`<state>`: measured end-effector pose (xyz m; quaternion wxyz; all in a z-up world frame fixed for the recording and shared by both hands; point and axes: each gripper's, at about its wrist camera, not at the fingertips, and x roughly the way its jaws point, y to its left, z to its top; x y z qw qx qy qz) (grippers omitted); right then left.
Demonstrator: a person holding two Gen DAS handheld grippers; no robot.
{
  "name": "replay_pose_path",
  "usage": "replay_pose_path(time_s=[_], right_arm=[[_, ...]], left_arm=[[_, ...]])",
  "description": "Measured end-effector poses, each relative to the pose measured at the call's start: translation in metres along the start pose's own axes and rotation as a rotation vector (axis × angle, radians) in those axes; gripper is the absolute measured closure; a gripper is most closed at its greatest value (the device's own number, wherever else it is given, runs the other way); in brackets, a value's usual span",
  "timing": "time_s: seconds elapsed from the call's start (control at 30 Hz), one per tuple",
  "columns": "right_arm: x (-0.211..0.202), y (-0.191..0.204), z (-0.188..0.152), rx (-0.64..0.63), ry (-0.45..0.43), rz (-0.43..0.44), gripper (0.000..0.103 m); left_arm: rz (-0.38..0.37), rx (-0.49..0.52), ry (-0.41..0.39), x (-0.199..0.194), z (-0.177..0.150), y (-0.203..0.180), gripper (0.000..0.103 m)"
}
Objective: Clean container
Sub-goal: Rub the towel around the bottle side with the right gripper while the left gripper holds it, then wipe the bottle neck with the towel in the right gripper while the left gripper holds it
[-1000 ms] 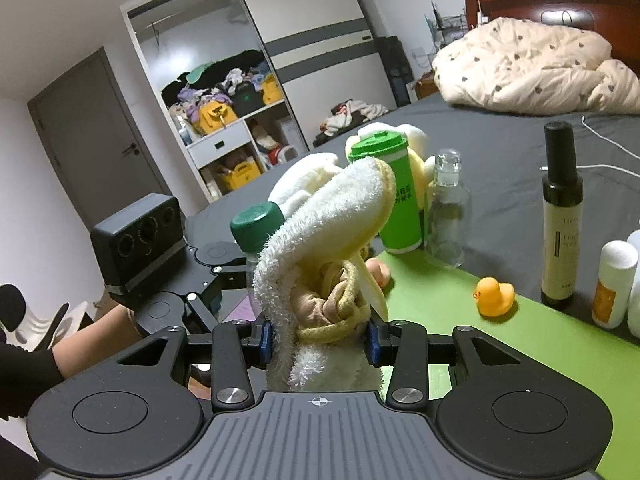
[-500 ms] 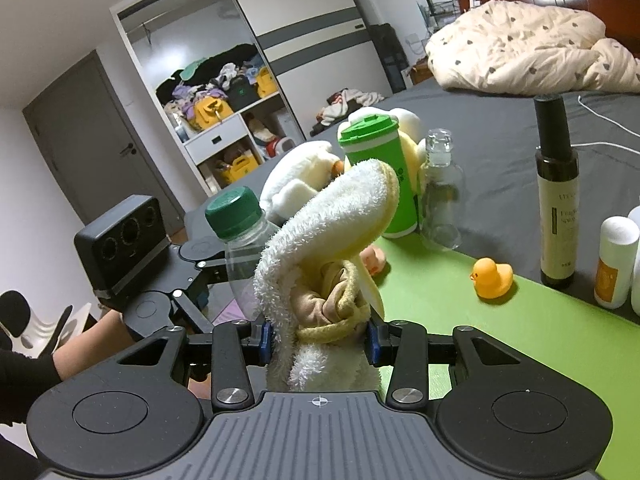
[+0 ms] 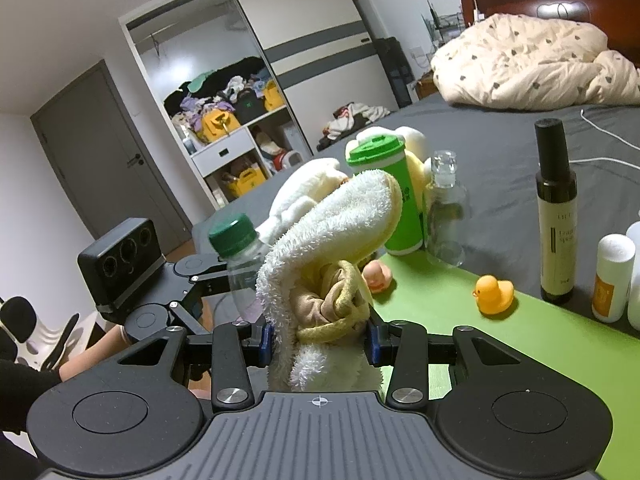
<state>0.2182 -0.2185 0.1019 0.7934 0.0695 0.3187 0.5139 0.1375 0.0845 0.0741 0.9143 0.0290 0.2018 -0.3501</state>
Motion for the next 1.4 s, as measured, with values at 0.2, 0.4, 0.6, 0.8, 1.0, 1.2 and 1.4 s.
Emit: replay_pose_path(time_s=[0.2, 0.4, 0.6, 0.8, 1.0, 1.2, 1.4], right_arm=[[-0.012, 0.021, -0.006, -0.001, -0.006, -0.009, 0.061], [-0.023, 0.029, -0.012, -0.002, -0.011, -0.016, 0.061], [-0.02, 0.038, -0.011, -0.049, 0.004, -0.03, 0.061], [-0.008, 0.046, -0.013, -0.107, 0.044, -0.037, 0.061], [0.009, 0.037, -0.029, -0.09, 0.103, -0.031, 0.061], [0.025, 0.028, -0.046, -0.073, 0.162, -0.025, 0.061], [0.042, 0.019, -0.062, -0.056, 0.221, -0.019, 0.061]], left_arm=[[-0.004, -0.035, -0.067, -0.005, 0.012, -0.002, 0.039], [0.029, -0.01, -0.098, -0.01, 0.031, -0.01, 0.039], [0.007, -0.034, -0.071, -0.006, 0.041, -0.009, 0.057], [-0.002, -0.059, -0.05, -0.005, 0.042, -0.007, 0.06], [0.001, -0.054, -0.047, -0.005, 0.041, -0.007, 0.059], [0.001, -0.061, -0.048, -0.006, 0.04, -0.006, 0.059], [0.002, -0.058, -0.049, -0.006, 0.04, -0.007, 0.059]])
